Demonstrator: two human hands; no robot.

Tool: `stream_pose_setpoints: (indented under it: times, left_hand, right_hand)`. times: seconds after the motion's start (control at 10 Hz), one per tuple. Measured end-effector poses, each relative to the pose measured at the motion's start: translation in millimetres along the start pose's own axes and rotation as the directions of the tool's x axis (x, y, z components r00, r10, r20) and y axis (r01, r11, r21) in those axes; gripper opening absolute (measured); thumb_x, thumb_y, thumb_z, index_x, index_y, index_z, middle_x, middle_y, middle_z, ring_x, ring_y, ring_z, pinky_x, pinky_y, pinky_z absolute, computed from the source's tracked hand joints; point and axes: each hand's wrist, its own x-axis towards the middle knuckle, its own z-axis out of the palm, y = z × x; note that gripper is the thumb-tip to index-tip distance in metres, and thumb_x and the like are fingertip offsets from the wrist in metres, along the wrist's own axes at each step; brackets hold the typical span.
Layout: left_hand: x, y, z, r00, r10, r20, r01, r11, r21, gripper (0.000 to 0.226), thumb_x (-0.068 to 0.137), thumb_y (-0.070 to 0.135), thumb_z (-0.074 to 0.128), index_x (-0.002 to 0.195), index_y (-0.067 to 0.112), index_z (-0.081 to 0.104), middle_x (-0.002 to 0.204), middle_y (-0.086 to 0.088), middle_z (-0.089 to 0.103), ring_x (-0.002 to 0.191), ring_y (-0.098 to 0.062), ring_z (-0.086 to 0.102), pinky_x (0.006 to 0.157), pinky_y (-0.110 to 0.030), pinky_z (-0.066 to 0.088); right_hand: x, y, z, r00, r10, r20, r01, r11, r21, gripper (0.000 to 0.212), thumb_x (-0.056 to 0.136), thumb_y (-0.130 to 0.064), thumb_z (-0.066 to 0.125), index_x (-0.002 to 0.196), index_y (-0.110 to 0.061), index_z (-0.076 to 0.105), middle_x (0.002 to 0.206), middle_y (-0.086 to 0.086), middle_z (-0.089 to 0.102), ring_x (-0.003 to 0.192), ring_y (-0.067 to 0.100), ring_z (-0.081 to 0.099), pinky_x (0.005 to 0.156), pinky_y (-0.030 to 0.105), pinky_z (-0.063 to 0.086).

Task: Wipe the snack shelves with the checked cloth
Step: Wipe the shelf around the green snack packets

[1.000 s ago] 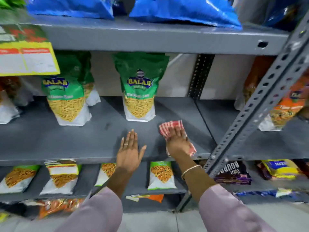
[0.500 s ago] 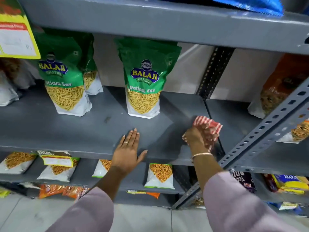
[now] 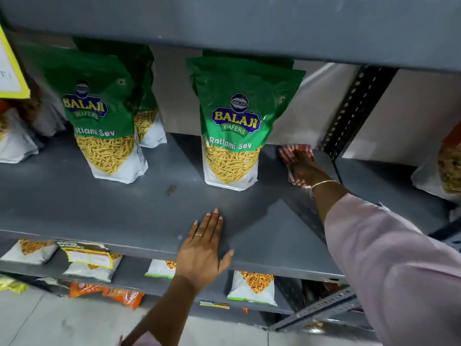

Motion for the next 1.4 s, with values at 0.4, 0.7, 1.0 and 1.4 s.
stream_pose_setpoints:
  times: [0.4, 0.7, 1.0, 1.4]
  left_hand:
    - [-3, 7, -8, 0.999, -0.031, -0.018, 0.032, 0.999, 0.041, 0.068, 0.081, 0.046, 0.036, 0.122, -0.003, 0.058, 0.131, -0.018, 0.055, 0.118, -0.031, 0.055, 0.102, -0.037, 0.024]
    - [-6, 5, -8, 0.999, -0.012, 0.03, 0.012, 1.0, 0.011, 0.065, 0.09, 0.044, 0.028, 0.122, -0.004, 0.058, 0.13, -0.02, 0.056, 0.117, -0.033, 0.056, 0.108, -0.035, 0.016]
    - [-4, 8, -7, 0.997, -0.027, 0.077, 0.027, 1.0, -0.005, 0.068, 0.081, 0.043, 0.034, 0.121, -0.006, 0.059, 0.13, -0.021, 0.055, 0.116, -0.035, 0.056, 0.109, -0.032, 0.007]
    - [-5, 5, -4, 1.0, 0.007, -0.003, -0.007, 1.0, 0.019, 0.069, 0.083, 0.044, 0.033, 0.124, -0.006, 0.055, 0.133, -0.021, 0.052, 0.121, -0.033, 0.052, 0.104, -0.04, 0.022]
  right_hand:
    - [-60, -23, 8, 0.991, -0.106, 0.08, 0.082, 0.962, 0.26, 0.05, 0.097, -0.014, 0.049, 0.146, -0.019, 0.037, 0.153, -0.004, 0.033, 0.144, 0.014, 0.028, 0.121, 0.03, 0.023]
    - [-206, -45, 3, 0.924, -0.19, 0.331, -0.002, 0.865, 0.502, 0.046, 0.094, 0.003, 0.047, 0.121, -0.032, 0.06, 0.138, -0.008, 0.051, 0.12, 0.002, 0.055, 0.1, 0.014, 0.041]
    - [-207, -39, -44, 0.985, 0.173, 0.01, -0.103, 0.542, 0.834, 0.034, 0.1, 0.001, 0.035, 0.12, -0.002, 0.062, 0.091, -0.007, 0.075, 0.074, -0.007, 0.071, 0.07, 0.004, 0.054]
    - [-260, -82, 0, 0.965, -0.124, 0.231, 0.029, 0.927, 0.375, 0.038, 0.096, -0.024, 0.049, 0.133, -0.03, 0.054, 0.134, -0.002, 0.062, 0.102, 0.013, 0.068, 0.094, 0.035, 0.055]
